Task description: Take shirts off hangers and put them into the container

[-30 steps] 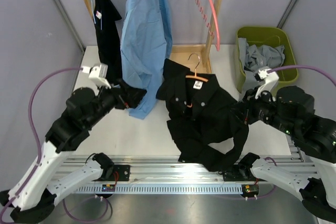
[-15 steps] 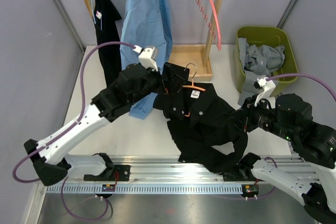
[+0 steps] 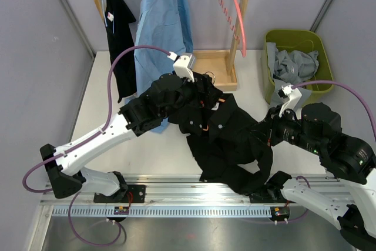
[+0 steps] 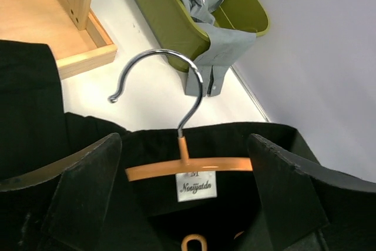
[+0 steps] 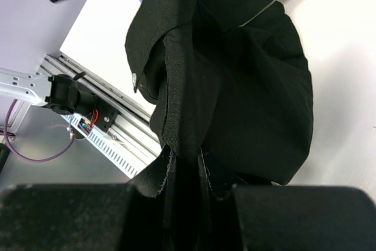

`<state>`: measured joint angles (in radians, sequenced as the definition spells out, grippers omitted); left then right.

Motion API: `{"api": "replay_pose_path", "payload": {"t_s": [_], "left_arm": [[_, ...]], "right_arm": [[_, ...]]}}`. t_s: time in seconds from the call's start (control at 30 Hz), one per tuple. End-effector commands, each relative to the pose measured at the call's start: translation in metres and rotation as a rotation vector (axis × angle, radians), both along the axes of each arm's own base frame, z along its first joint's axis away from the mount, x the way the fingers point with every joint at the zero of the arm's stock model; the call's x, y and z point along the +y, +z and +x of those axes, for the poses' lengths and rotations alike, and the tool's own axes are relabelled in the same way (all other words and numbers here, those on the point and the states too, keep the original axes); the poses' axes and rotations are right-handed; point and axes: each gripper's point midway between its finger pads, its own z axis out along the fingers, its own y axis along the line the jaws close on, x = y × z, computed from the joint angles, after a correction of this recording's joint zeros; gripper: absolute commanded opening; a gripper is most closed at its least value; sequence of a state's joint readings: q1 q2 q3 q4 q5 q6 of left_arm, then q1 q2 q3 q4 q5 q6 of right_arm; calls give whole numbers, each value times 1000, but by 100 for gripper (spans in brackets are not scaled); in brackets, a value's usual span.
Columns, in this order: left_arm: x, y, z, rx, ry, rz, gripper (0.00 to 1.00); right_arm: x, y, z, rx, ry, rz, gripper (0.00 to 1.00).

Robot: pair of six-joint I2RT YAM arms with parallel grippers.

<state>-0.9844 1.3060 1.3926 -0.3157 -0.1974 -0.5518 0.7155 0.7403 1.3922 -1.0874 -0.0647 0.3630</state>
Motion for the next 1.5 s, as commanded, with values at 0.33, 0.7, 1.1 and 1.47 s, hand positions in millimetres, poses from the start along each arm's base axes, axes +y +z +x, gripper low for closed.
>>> {"api": "replay_pose_path", "payload": {"t_s": [0.33,0.7,1.1,1.47], "left_arm": [[-20,3,19,-31,56,-40,3],[-9,58,32,-122,127,-50,0],[35,147,99,-225,272,-25,0],[61,17,78,-56,249,133,0]], "right_arm": [[21,37,4,-75,51,143,0],[28,30,3,-50,88,121,50],[14,19,-9,-38,78,98,61],[-13,27,-2,-104,-62,98,0]]}}
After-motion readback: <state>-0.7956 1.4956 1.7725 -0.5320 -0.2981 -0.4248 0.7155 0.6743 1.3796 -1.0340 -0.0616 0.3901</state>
